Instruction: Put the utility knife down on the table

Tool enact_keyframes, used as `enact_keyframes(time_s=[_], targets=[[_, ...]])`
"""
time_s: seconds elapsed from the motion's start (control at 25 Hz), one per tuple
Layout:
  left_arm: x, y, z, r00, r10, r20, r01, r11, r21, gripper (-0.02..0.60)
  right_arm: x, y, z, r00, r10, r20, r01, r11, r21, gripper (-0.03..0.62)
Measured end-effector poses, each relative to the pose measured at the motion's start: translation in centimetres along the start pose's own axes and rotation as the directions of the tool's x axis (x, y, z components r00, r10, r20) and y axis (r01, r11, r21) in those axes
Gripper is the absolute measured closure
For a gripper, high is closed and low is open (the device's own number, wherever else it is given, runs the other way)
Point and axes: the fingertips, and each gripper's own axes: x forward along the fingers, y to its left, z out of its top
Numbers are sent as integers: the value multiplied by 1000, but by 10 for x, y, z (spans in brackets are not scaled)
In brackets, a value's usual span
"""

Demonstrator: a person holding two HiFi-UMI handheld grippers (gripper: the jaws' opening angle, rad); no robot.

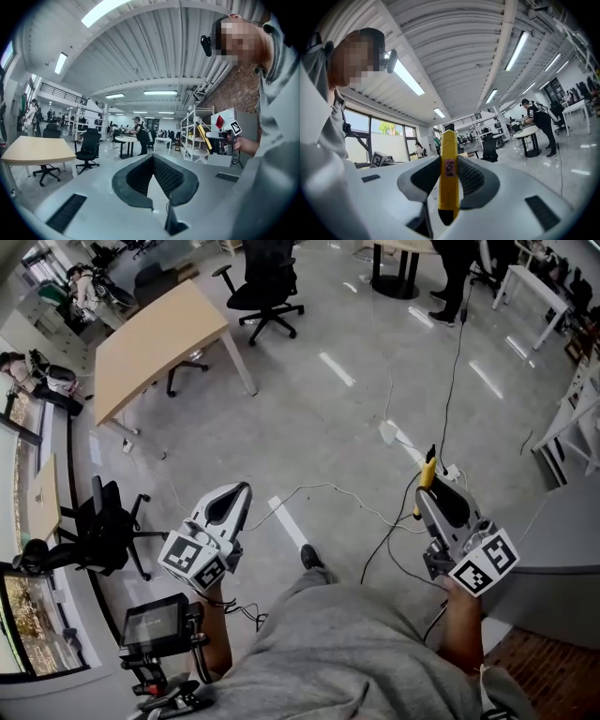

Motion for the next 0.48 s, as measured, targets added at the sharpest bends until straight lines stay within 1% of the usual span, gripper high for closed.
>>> enact_keyframes(time_s=[0.24,0.36,0.48], targets=[[55,72,19,996,-80,38,80,997,7,577,71,-22,29,998,-56,25,57,997,-44,477],[77,106,30,994,-97,47,97,995,8,577,100,-31,42,996,-79,42,81,996,-44,477],[96,124,37,993,-109,54,110,994,-8,577,120,-47,45,995,-92,23,93,995,-35,477]])
